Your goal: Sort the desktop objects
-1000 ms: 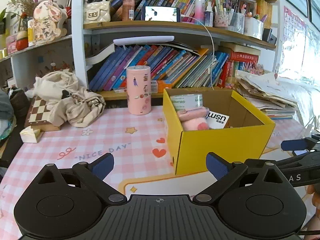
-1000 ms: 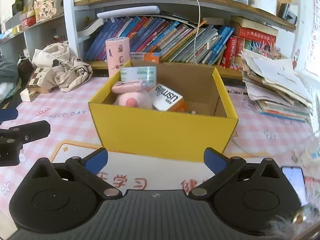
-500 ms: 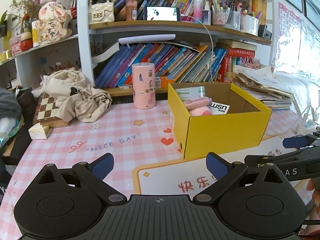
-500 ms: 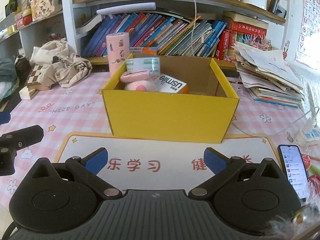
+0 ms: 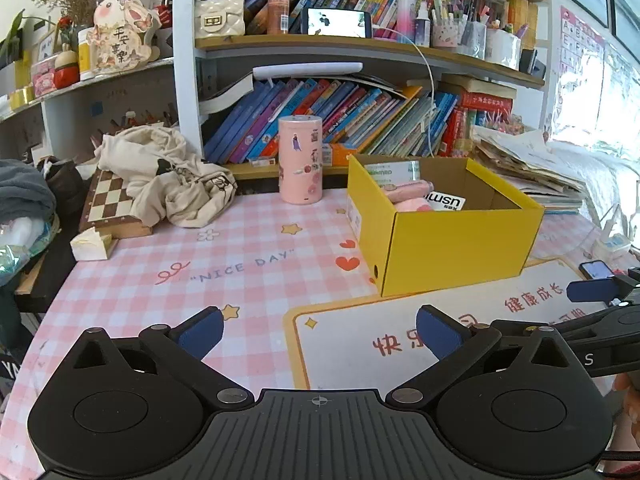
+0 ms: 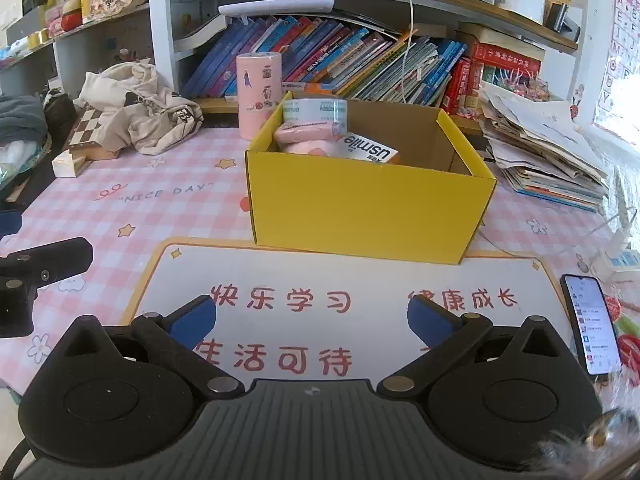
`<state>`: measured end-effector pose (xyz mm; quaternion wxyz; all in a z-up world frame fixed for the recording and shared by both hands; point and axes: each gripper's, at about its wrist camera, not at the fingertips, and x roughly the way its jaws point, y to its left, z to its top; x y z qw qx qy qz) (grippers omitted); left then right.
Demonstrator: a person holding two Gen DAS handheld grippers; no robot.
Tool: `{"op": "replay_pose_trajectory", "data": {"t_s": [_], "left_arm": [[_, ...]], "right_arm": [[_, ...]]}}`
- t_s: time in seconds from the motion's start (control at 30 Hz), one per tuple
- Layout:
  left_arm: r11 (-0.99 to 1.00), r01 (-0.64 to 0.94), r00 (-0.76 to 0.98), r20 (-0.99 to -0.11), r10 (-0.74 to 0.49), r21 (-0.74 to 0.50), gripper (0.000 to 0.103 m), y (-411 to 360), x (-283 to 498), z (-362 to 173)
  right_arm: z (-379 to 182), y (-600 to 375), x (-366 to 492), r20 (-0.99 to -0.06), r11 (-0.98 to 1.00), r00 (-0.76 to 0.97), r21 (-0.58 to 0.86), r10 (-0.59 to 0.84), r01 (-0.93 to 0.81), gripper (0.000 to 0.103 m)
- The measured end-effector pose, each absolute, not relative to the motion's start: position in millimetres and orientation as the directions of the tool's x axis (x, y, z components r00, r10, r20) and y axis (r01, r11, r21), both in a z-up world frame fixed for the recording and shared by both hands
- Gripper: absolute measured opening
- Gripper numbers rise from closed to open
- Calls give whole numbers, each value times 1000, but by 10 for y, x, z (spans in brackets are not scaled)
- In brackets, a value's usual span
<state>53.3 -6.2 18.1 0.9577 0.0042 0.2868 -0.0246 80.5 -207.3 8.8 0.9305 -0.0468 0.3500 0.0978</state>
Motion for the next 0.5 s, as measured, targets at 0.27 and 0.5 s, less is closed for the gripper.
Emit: {"op": "replay_pose_trajectory", "data": {"t_s": [0.27, 0.5], "left_arm": [[997, 74, 822, -566, -62, -2, 103, -43, 484, 141], [996, 85, 812, -579, -77, -14, 103, -18, 450, 101]], "right_arm": [[63, -2030, 705, -671, 982, 730, -20, 127, -189, 103], [37, -2010, 644, -680, 985, 725, -22, 109, -169, 103]]}}
